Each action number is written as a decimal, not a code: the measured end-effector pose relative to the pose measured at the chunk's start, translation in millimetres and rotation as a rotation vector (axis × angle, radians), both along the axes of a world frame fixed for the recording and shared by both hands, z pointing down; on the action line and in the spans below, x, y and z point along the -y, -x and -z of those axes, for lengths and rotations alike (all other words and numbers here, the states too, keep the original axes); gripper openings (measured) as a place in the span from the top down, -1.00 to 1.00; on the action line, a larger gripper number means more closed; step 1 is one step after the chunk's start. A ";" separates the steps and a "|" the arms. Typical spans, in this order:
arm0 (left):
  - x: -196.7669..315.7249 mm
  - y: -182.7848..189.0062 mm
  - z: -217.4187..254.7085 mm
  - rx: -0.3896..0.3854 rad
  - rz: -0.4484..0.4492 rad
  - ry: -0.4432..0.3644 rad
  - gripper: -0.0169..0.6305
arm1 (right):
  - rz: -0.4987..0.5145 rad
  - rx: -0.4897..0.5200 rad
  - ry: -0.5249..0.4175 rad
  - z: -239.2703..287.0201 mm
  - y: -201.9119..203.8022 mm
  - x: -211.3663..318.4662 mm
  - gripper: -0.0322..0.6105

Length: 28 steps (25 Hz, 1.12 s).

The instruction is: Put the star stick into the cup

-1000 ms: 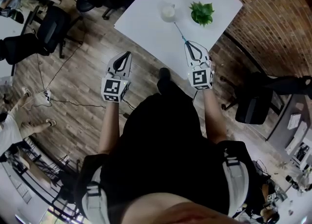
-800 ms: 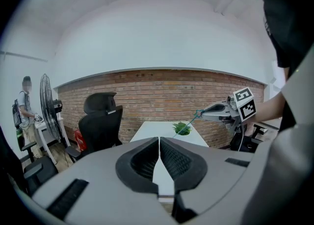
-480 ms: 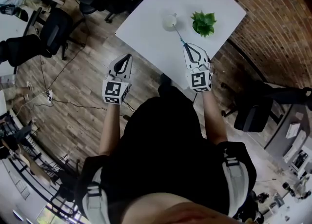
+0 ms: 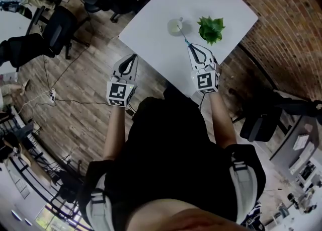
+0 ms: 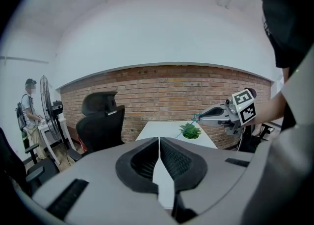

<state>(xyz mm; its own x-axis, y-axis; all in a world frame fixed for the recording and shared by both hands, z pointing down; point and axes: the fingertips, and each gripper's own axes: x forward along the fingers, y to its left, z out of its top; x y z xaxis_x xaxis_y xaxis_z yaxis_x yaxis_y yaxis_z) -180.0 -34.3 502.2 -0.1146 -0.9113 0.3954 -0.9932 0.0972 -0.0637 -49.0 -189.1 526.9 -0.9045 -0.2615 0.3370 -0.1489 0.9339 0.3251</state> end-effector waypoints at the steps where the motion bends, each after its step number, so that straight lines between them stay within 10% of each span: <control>1: 1.4 -0.7 -0.1 0.000 0.002 -0.001 0.87 | 0.010 -0.002 -0.003 -0.9 1.7 0.7 0.87; 28: 76.7 64.6 -2.3 -0.007 -0.263 -0.036 0.87 | -0.191 -0.037 0.019 -15.3 48.5 11.2 0.87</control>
<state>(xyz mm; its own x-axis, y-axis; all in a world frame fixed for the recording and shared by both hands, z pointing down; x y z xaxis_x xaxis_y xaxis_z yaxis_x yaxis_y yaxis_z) -244.6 -111.0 504.5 0.1307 -0.9228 0.3625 -0.9850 -0.1624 -0.0582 -97.6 -200.4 542.2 -0.8258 -0.4209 0.3754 -0.3126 0.8956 0.3166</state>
